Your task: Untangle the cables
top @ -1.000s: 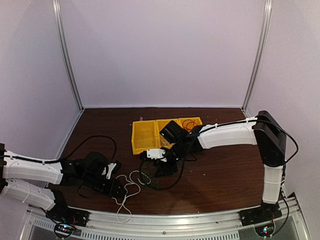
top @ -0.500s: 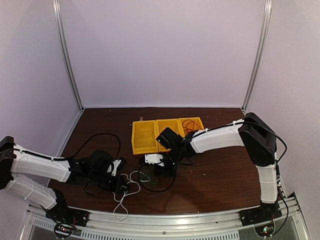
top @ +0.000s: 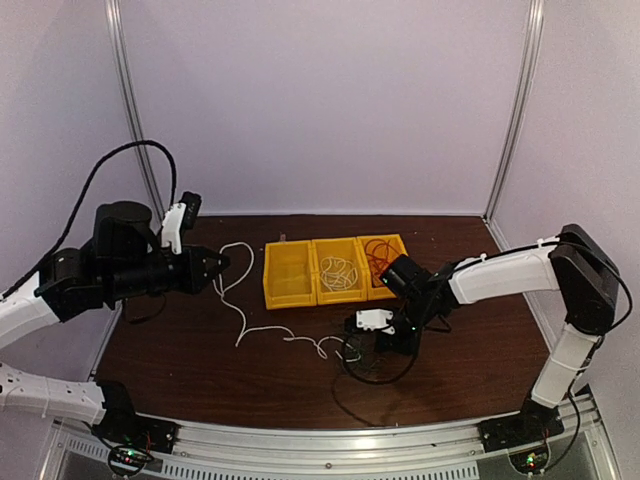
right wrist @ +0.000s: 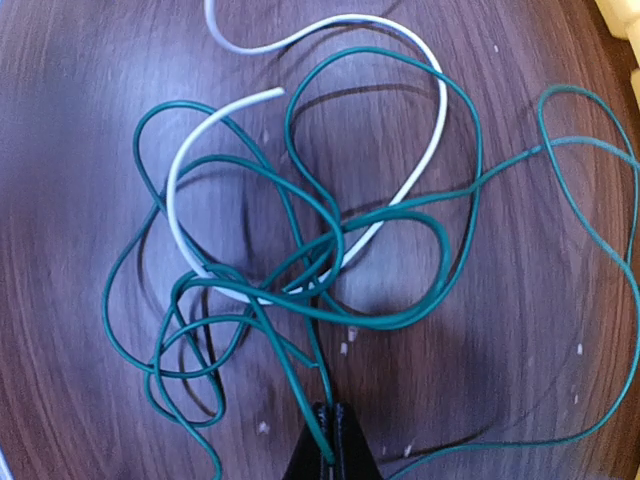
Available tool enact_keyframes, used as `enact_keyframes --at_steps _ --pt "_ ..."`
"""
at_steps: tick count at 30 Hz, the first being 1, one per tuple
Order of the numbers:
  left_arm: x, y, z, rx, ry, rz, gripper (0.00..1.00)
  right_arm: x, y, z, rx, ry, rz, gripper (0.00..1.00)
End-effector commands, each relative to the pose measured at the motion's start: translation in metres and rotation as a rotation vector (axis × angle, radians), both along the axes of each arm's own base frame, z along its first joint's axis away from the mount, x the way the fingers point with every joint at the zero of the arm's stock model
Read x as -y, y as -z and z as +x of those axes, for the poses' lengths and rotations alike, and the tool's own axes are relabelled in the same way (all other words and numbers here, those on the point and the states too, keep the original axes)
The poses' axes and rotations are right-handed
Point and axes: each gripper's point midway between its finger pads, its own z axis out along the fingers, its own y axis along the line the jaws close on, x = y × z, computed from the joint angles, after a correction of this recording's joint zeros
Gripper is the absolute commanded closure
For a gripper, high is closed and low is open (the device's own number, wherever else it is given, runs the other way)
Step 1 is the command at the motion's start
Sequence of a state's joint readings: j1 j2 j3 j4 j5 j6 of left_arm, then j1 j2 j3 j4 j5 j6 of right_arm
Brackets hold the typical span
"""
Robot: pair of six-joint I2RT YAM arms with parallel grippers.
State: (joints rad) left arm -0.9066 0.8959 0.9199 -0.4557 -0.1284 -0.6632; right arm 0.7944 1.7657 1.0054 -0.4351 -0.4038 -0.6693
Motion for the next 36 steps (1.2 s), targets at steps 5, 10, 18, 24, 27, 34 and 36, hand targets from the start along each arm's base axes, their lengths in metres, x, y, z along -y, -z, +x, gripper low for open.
enact_keyframes --at_steps 5,10,18,24,27,34,36 --pt "-0.064 -0.162 0.019 0.344 -0.234 0.092 1.00 0.060 0.004 -0.011 0.001 0.054 -0.089 1.00" --pt "-0.104 -0.275 0.013 0.539 -0.378 0.040 1.00 0.090 0.011 -0.001 -0.009 0.118 -0.112 1.00" --pt "-0.121 -0.372 0.014 0.768 -0.500 -0.003 1.00 0.129 0.008 0.011 0.017 0.200 -0.120 1.00" --pt "-0.137 -0.420 0.004 0.920 -0.589 -0.093 1.00 0.166 0.009 0.020 0.054 0.268 -0.160 1.00" --pt "-0.151 -0.436 -0.001 0.958 -0.656 -0.111 1.00 0.192 0.006 0.035 0.047 0.332 -0.155 1.00" --pt "-0.157 -0.443 0.001 0.979 -0.719 -0.109 1.00 0.258 -0.005 0.069 0.076 0.491 -0.136 1.00" --pt "-0.159 -0.443 0.000 0.986 -0.732 -0.114 1.00 0.270 -0.006 0.076 0.067 0.525 -0.123 1.00"
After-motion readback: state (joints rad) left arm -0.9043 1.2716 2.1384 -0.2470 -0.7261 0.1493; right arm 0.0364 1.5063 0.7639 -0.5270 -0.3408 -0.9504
